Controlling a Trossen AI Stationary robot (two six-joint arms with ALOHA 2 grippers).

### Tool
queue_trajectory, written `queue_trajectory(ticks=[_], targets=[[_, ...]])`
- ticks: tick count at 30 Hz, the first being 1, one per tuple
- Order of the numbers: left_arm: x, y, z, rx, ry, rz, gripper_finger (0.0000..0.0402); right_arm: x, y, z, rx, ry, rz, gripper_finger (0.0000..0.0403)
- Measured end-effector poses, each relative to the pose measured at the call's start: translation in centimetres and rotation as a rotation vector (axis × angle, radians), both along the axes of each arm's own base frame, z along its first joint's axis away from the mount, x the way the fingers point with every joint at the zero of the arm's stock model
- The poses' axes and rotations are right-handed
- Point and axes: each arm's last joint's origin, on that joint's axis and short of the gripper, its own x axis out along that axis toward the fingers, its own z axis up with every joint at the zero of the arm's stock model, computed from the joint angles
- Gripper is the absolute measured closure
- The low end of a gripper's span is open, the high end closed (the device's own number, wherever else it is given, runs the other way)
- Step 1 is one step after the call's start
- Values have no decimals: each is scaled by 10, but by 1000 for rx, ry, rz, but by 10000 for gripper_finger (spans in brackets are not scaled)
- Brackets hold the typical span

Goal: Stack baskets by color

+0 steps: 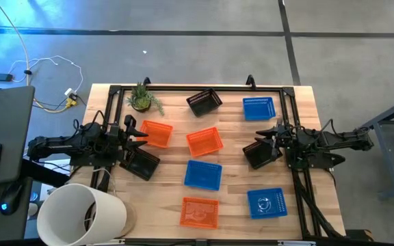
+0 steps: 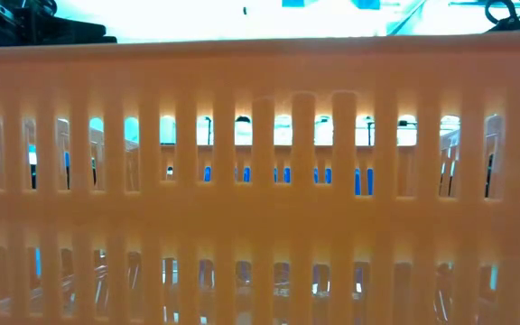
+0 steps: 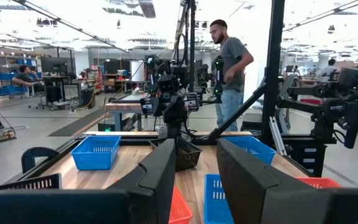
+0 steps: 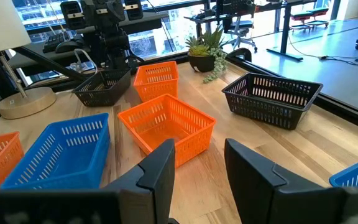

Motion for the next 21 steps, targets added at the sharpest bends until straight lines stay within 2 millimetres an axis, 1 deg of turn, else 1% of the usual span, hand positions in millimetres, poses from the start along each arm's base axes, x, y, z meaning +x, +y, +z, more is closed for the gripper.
queue_trajectory(ticks=[17,21], targets=[[0,0,0,0,0,0,294,0,0,0,0,0,0,274],[0,0,0,0,0,0,294,0,0,0,-30,7,1,274]])
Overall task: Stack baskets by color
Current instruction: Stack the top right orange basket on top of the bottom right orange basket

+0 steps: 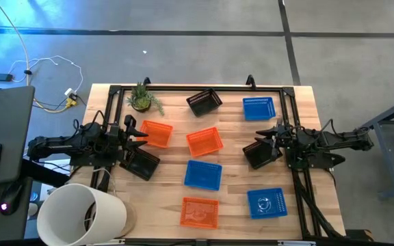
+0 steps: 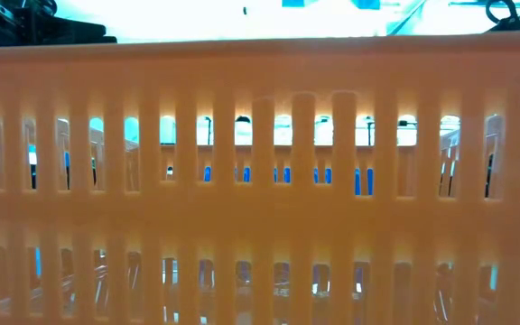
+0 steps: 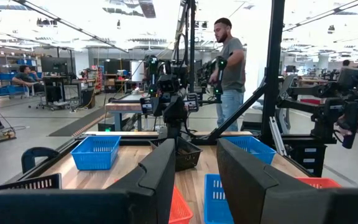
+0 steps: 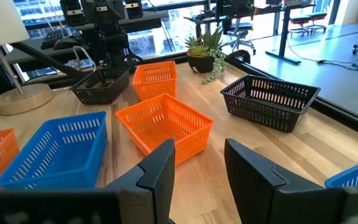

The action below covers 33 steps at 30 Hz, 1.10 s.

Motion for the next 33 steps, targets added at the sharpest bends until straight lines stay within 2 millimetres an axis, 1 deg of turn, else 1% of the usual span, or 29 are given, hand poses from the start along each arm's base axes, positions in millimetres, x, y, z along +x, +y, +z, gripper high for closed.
queue_trajectory(ticks=[7,13,20,26,33], targets=[[0,0,0,0,0,0,294,1,0,3,19,-38,-2,274],[0,0,0,0,0,0,294,1,0,12,147,-160,-15,274],[0,0,1,4,-7,0,294,1,0,25,162,-299,-11,274],[0,0,1,2,-7,0,294,-2,-1,40,86,-431,-26,274],[0,0,1,1,-7,0,294,-6,-5,50,15,-514,-157,274]])
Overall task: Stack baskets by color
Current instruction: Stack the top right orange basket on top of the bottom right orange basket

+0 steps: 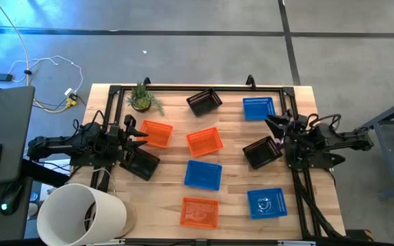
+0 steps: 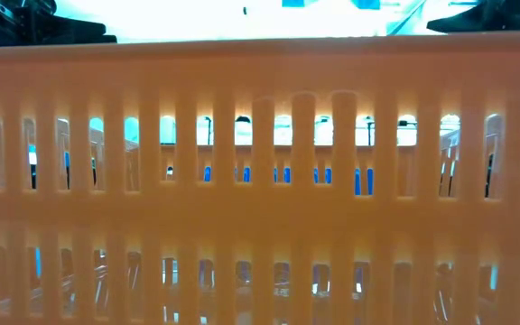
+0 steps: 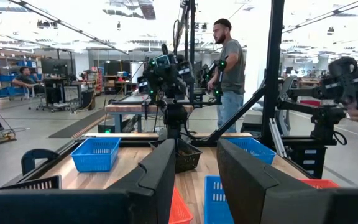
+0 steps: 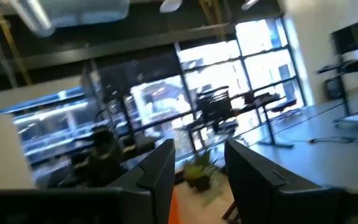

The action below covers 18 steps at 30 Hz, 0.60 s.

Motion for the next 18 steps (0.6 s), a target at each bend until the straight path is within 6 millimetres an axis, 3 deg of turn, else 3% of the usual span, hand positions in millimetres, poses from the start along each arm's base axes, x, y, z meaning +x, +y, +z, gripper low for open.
queue_trajectory(ticks=[10,18], targets=[[0,0,0,0,-1,0,294,-6,-2,23,-18,-45,-61,274],[0,1,0,-7,-3,41,294,3,-3,56,-64,122,-154,274]])
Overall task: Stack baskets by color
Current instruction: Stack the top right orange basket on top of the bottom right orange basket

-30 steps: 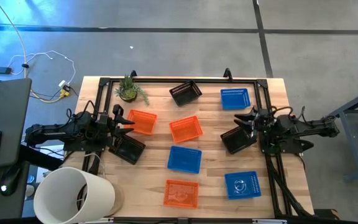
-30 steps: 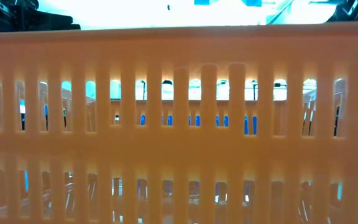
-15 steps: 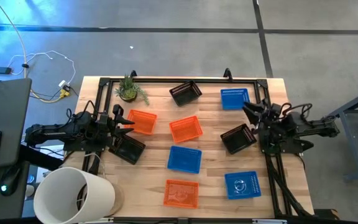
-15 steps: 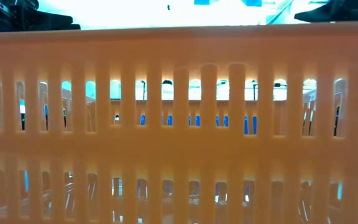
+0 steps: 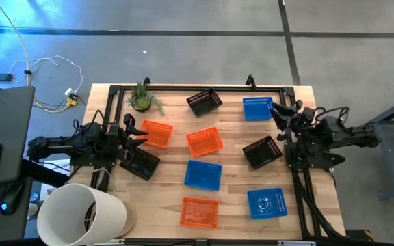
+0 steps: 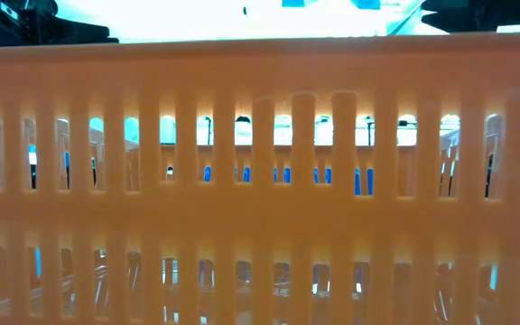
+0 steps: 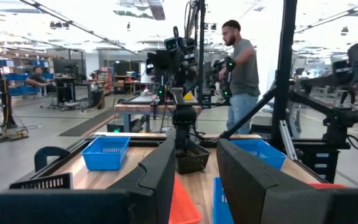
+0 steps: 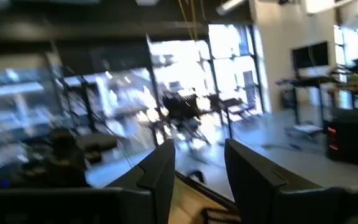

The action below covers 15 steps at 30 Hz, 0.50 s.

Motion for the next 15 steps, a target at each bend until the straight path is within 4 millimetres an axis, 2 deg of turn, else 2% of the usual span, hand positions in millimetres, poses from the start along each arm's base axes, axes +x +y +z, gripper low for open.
queue_trajectory(ticks=[9,15], targets=[[0,0,0,-13,-2,-1,294,27,0,36,56,281,-93,274],[0,0,0,-16,-2,1,294,49,-9,52,100,452,-157,274]])
